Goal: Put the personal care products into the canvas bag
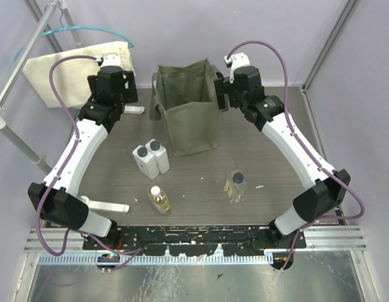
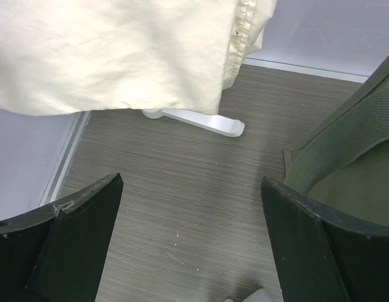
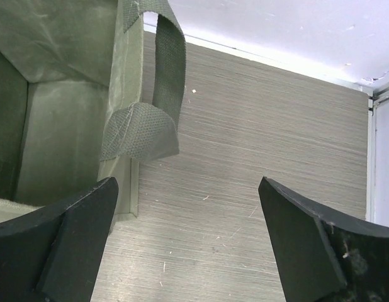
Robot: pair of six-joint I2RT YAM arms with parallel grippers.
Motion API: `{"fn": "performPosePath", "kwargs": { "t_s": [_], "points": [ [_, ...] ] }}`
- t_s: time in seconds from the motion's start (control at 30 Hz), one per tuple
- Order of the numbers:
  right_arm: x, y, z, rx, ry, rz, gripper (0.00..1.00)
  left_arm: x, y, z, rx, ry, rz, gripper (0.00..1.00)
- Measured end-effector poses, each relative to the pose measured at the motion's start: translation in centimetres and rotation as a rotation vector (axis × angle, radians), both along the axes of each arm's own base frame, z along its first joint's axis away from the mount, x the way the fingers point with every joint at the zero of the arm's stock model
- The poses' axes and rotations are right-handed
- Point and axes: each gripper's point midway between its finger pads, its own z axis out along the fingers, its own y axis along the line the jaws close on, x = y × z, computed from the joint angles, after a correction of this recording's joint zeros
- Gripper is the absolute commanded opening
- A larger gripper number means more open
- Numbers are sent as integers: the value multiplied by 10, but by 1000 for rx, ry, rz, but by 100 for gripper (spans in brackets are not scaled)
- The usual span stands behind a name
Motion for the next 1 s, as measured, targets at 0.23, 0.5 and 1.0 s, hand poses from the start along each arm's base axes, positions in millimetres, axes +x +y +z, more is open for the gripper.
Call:
{"fn": "performPosePath", "kwargs": {
  "t_s": [0.23, 0.5, 1.0],
  "points": [
    [-6, -2, 25, 32, -22, -10, 100, 0, -17, 1, -37, 4, -96, 98],
    [-26, -16, 49, 52, -51, -35, 100, 10, -65, 41, -129, 1, -338, 98],
    [-110, -38, 9, 44, 315, -97, 100, 2, -113, 12, -327, 302, -457, 96]
  ]
}}
